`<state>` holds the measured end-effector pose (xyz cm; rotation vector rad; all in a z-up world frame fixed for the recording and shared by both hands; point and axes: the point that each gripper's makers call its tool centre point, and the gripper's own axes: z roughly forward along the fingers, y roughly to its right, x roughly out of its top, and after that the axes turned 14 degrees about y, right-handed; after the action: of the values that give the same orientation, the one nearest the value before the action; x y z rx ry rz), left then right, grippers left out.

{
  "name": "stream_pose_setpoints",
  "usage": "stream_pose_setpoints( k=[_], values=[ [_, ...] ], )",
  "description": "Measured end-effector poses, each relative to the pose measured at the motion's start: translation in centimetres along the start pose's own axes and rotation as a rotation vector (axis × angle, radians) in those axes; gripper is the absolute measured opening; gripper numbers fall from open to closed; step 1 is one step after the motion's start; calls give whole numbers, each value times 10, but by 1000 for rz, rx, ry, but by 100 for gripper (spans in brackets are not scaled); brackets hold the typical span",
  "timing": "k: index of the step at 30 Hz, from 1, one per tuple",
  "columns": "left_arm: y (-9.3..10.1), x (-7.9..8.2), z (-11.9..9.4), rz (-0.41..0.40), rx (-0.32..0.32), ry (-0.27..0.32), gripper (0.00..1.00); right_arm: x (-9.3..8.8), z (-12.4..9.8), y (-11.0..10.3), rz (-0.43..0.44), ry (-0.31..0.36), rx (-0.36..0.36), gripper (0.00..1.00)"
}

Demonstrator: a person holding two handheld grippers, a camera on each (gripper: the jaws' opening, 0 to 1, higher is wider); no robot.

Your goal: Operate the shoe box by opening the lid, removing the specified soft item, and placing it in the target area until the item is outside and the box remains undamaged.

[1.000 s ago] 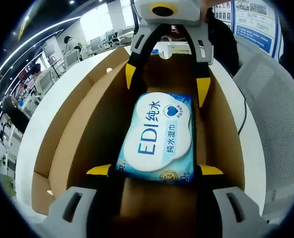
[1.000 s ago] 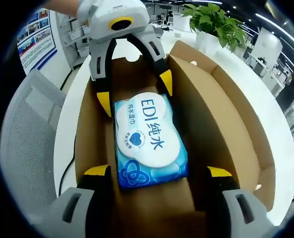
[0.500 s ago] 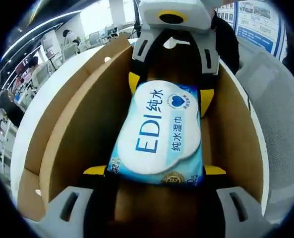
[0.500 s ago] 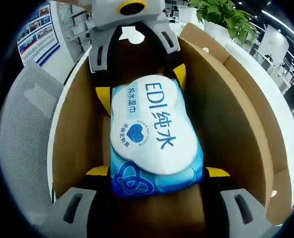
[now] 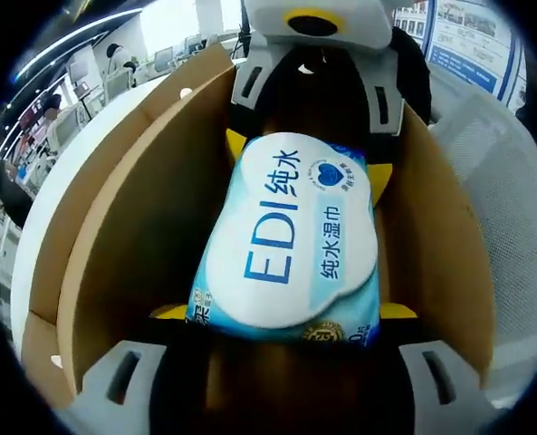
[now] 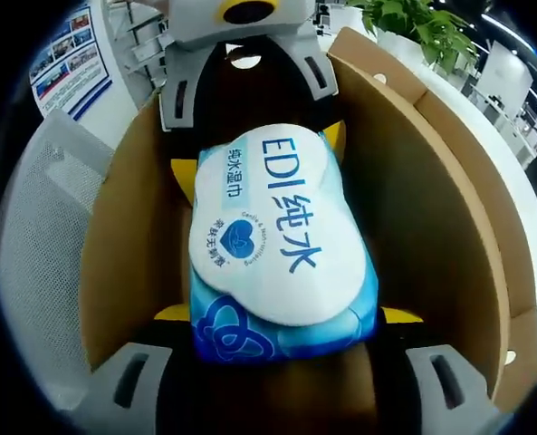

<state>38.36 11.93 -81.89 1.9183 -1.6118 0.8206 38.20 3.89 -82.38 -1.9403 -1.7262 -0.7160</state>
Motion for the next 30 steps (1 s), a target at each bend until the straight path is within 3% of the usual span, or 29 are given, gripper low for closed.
stream_pose_setpoints(
  k=[7, 12, 20, 30],
  values=[
    [0, 1, -1, 10, -6, 37, 77, 0, 0, 1, 2, 3, -3, 75],
    [4, 3, -1, 12, -5, 17, 72, 2, -2, -3, -18, -28, 11, 69],
    [9, 8, -6, 24, -3, -8, 71, 4, -11, -9, -19, -32, 5, 68],
    [6, 25, -24, 53, 97, 28, 69, 23, -30, -4, -112, -16, -40, 67]
  ],
)
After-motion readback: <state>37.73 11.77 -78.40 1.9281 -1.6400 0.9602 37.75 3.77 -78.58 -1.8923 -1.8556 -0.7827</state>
